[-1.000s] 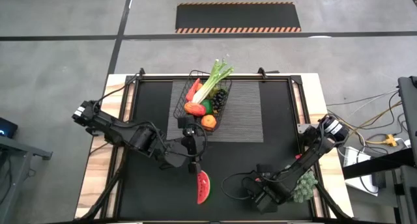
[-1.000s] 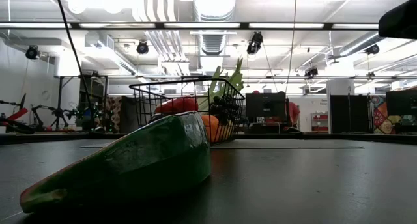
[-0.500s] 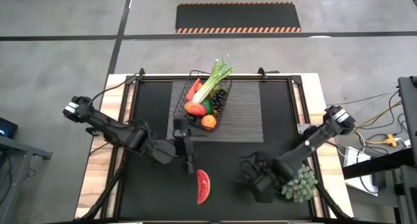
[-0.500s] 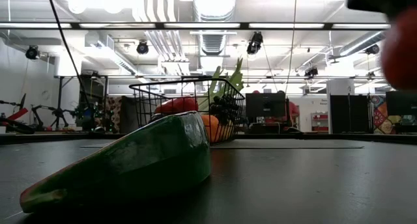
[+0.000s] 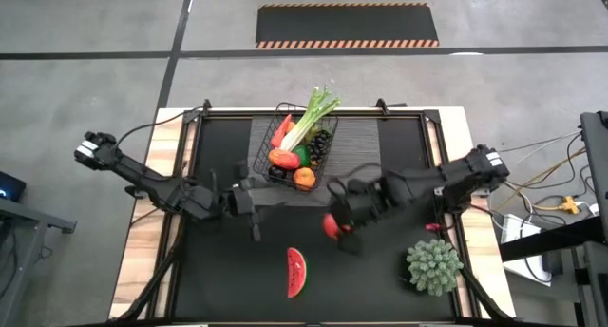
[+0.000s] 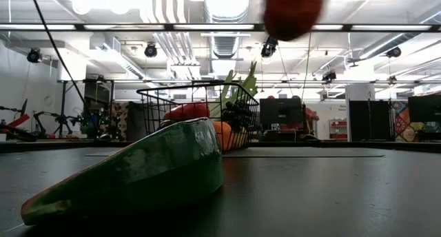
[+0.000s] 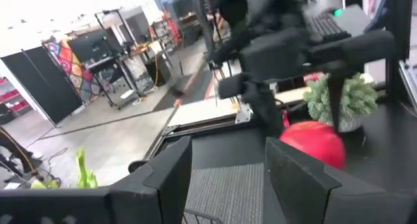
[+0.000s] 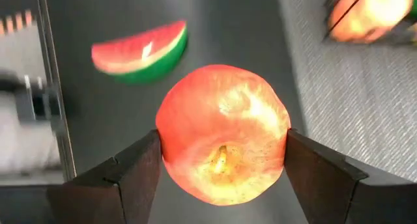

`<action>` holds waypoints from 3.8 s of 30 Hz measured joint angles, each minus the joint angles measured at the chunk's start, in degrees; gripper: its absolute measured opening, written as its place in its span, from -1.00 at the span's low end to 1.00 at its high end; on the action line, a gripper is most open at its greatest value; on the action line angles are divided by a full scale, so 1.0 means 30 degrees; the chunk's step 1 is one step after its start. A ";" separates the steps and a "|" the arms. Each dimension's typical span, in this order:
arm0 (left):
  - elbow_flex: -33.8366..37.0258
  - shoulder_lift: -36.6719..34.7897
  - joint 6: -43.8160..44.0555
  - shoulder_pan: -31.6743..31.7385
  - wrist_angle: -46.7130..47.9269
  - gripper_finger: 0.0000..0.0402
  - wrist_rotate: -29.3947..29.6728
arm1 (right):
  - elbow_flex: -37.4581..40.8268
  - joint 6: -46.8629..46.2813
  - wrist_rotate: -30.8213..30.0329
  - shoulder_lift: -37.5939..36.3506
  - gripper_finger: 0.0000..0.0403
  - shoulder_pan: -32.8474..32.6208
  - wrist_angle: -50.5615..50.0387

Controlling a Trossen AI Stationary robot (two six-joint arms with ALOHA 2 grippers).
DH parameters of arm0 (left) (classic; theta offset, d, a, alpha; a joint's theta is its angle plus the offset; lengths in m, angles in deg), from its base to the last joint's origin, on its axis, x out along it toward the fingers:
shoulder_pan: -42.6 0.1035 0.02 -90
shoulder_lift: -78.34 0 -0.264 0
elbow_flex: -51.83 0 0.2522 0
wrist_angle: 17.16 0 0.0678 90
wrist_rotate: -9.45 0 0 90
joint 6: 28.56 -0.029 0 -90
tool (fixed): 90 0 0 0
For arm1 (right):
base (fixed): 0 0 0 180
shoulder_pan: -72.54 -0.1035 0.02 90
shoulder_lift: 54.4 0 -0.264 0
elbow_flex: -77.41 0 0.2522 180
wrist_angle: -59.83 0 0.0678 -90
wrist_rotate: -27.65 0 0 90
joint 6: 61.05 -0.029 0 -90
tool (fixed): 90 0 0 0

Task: Build produce basket
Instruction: Put the apple into the wire basket

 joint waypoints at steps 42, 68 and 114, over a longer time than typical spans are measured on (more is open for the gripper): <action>0.5443 -0.3938 -0.2293 0.0000 -0.5813 -0.11 0.0466 | -1.1335 0.6637 0.2018 1.0739 0.37 1.0221 -0.4889; 0.5443 -0.3928 -0.2301 0.0000 -0.5820 -0.11 0.0452 | -1.1849 0.6789 0.1996 1.0666 0.78 1.0235 -0.5064; 0.5443 -0.3921 -0.2308 -0.0004 -0.5813 -0.11 0.0452 | -1.1150 0.7664 0.1982 1.0666 -0.96 1.0097 -0.3976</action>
